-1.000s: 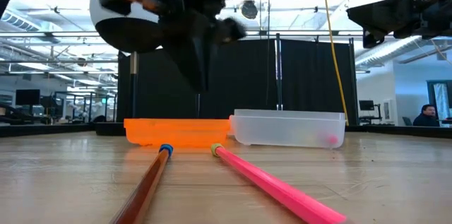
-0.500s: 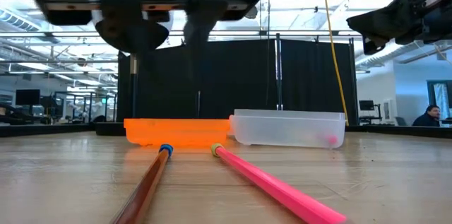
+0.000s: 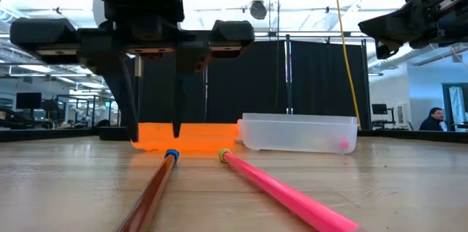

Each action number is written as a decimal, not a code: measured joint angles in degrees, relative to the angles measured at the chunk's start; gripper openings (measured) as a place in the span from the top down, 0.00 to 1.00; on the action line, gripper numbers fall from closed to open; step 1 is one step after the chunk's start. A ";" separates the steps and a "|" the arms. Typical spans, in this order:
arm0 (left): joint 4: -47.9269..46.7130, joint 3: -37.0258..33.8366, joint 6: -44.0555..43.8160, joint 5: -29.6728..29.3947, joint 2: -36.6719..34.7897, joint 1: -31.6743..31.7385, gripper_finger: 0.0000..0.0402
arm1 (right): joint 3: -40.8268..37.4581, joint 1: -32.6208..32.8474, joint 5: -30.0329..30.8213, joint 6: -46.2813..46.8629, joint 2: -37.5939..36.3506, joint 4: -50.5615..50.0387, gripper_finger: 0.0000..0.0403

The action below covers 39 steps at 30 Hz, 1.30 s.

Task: Pick & place school supplies into a supply box
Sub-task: Put the brown pencil into the orange supply box

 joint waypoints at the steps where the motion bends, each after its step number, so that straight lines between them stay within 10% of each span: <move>1: 0.96 -0.39 0.04 -0.03 -0.01 0.00 0.61 | 0.00 0.00 0.00 -0.04 0.04 -0.04 1.00; 33: 11.20 -4.50 4.45 3.24 1.35 1.88 0.62 | 0.00 0.01 0.12 -0.58 0.30 -1.56 1.00; 39: 10.89 -4.61 5.07 4.74 1.43 1.92 0.76 | 0.00 0.02 0.13 -0.57 0.30 -1.56 1.00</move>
